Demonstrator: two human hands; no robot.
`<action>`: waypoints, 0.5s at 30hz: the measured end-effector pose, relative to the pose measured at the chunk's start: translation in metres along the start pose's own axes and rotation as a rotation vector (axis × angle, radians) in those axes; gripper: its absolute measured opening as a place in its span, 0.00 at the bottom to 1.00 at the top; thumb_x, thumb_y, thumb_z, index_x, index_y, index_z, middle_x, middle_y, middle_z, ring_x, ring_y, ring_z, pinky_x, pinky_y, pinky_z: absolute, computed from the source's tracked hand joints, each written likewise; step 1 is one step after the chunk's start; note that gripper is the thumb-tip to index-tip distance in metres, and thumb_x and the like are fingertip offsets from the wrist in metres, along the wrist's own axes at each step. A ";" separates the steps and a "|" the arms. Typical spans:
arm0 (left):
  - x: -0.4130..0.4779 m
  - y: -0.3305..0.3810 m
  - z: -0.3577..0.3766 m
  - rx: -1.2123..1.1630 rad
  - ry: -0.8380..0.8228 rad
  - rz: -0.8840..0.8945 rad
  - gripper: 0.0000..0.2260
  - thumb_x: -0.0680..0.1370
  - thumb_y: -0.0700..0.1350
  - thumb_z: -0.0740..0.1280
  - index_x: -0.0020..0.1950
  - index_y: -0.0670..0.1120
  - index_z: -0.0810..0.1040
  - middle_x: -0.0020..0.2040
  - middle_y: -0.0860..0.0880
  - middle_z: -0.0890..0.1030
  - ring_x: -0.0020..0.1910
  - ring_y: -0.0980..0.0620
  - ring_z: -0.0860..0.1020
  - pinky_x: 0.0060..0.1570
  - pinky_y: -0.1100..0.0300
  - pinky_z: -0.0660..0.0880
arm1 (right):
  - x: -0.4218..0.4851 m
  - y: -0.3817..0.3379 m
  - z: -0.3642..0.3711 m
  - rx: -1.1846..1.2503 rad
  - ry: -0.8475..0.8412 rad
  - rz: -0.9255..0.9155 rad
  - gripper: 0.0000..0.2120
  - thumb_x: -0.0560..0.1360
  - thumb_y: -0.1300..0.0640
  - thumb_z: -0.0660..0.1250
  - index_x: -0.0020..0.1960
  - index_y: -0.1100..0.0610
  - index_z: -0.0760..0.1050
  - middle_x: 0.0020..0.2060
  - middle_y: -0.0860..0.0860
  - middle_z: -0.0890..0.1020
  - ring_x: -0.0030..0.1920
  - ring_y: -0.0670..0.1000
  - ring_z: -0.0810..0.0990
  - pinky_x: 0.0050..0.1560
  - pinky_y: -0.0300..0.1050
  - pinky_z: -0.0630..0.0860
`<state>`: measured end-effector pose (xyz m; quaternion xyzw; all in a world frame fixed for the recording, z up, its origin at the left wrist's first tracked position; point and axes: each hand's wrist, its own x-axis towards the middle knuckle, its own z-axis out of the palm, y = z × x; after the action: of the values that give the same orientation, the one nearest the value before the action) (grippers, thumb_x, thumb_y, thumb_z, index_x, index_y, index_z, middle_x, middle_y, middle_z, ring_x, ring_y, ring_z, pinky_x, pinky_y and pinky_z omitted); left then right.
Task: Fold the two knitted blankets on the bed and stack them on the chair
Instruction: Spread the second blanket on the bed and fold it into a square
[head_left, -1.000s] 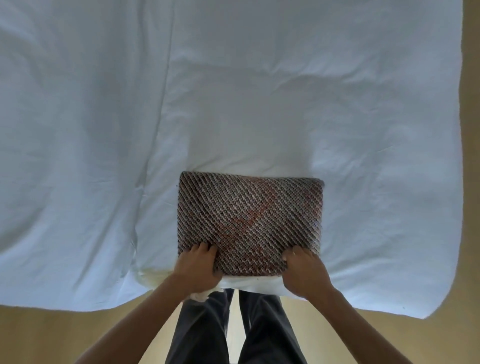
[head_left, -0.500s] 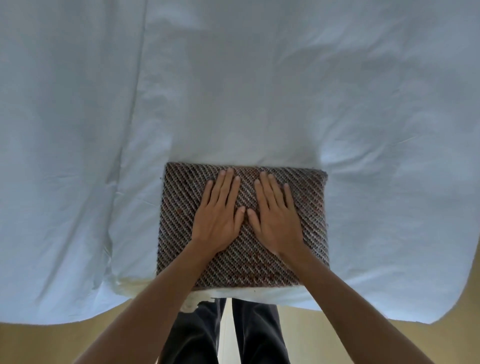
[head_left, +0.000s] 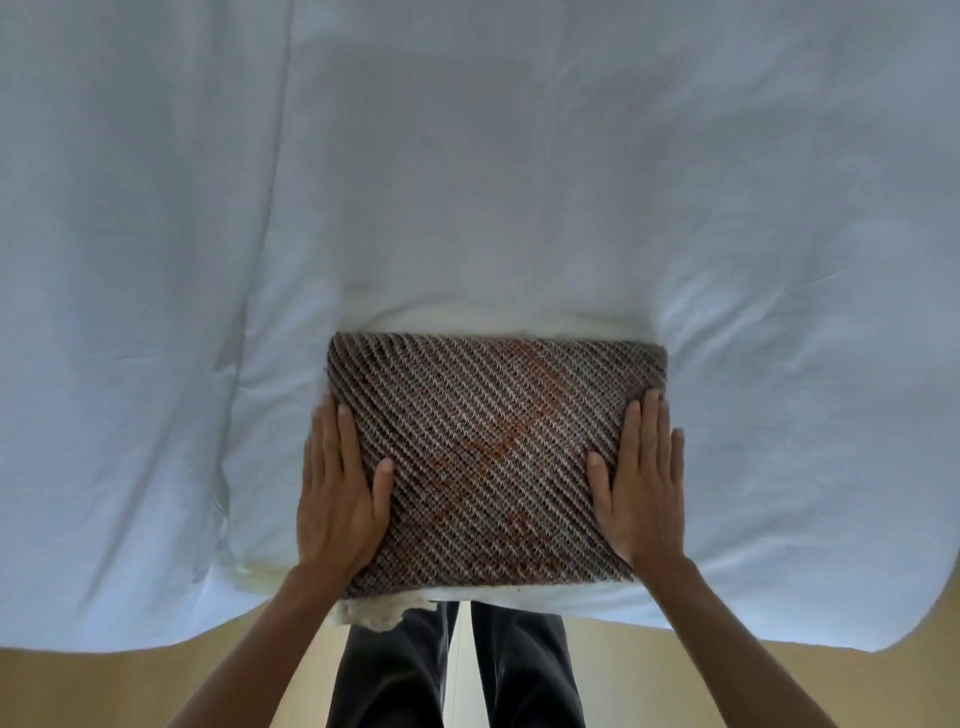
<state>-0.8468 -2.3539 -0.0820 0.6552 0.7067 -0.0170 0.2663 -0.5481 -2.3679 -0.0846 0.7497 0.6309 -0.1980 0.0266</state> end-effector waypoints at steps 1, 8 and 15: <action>-0.003 0.001 0.005 -0.003 -0.026 -0.020 0.33 0.78 0.61 0.42 0.76 0.41 0.39 0.77 0.43 0.42 0.77 0.46 0.44 0.75 0.47 0.49 | -0.002 -0.003 0.004 0.003 -0.026 0.014 0.33 0.78 0.43 0.45 0.75 0.62 0.46 0.75 0.59 0.48 0.76 0.57 0.46 0.74 0.58 0.49; -0.022 0.012 0.001 -0.187 0.036 -0.247 0.34 0.78 0.61 0.53 0.77 0.45 0.46 0.73 0.39 0.59 0.70 0.39 0.59 0.68 0.42 0.61 | -0.018 -0.013 -0.003 0.110 -0.020 0.171 0.34 0.78 0.41 0.49 0.76 0.59 0.44 0.76 0.61 0.49 0.75 0.60 0.49 0.73 0.58 0.50; -0.015 0.009 -0.006 -0.664 -0.024 -0.578 0.37 0.71 0.63 0.67 0.71 0.49 0.55 0.69 0.43 0.68 0.65 0.42 0.70 0.62 0.47 0.68 | -0.023 -0.024 -0.019 0.475 -0.050 0.529 0.37 0.73 0.45 0.64 0.74 0.54 0.49 0.67 0.59 0.65 0.65 0.61 0.65 0.63 0.63 0.67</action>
<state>-0.8407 -2.3641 -0.0677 0.3092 0.8250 0.1300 0.4549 -0.5687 -2.3796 -0.0548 0.8673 0.3506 -0.3437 -0.0826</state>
